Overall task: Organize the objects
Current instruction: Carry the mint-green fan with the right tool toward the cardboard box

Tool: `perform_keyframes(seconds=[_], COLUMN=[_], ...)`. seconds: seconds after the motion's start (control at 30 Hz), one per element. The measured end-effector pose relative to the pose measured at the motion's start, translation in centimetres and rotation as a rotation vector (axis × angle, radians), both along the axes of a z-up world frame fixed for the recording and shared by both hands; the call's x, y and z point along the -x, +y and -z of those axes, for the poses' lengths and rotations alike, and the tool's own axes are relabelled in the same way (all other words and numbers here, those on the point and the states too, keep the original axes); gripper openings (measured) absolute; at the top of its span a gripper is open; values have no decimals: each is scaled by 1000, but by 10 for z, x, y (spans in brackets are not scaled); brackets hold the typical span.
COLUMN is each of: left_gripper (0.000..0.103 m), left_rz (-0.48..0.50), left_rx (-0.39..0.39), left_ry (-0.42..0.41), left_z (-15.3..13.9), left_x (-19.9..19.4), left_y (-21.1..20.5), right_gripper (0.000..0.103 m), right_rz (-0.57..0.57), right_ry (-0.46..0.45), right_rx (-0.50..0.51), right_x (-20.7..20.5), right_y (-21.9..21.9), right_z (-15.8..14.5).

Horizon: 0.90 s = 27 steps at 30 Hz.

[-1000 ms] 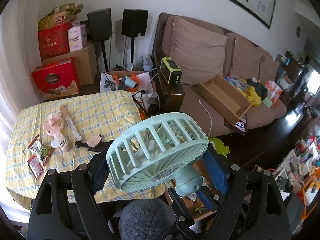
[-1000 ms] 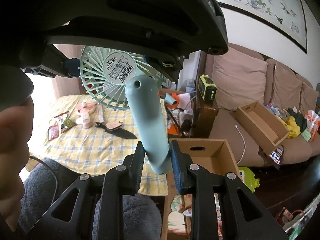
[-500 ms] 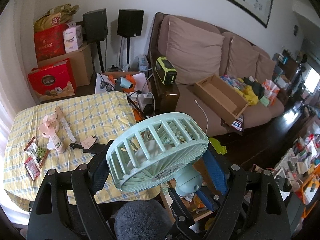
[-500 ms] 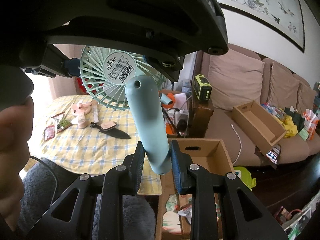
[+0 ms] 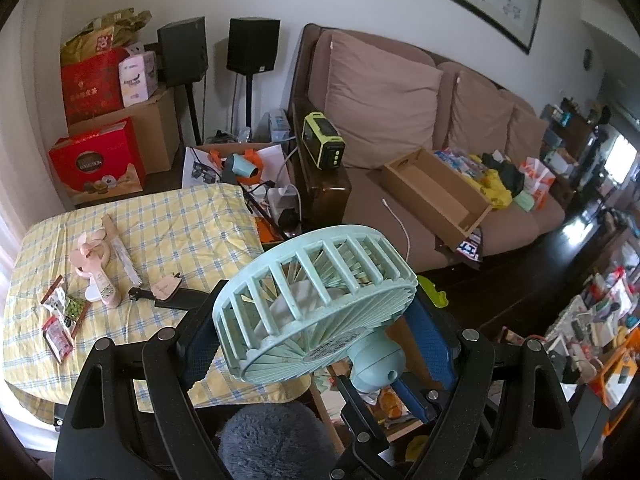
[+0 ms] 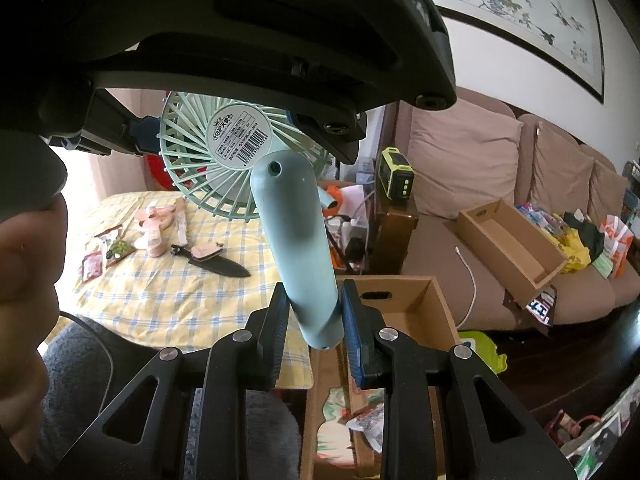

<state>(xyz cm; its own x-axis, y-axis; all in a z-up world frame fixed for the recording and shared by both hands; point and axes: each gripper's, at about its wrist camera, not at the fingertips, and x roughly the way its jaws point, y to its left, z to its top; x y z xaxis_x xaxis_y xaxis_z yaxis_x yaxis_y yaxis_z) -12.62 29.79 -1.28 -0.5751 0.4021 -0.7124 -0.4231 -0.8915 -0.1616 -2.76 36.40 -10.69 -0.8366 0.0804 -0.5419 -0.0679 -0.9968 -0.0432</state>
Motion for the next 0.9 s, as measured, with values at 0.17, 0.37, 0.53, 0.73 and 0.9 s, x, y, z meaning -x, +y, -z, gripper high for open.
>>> perform_keyframes(seconds=[0.17, 0.37, 0.53, 0.73, 0.9], left_gripper=[82, 82, 82, 82, 82], left_rz=[7, 15, 20, 26, 30], left_rx=[1, -3, -4, -4, -4], left_ry=[-1, -14, -21, -28, -34], left_z=[0, 3, 6, 8, 10], left_x=[0, 1, 2, 5, 7], left_y=[4, 8, 12, 15, 16], right_gripper=[25, 25, 25, 25, 25], right_rz=[6, 13, 20, 26, 29], right_ry=[0, -12, -20, -28, -35], right_rx=[-1, -2, -2, 0, -2], right_x=[0, 2, 3, 3, 3], right_y=[4, 8, 11, 14, 16], right_z=[0, 3, 6, 9, 10])
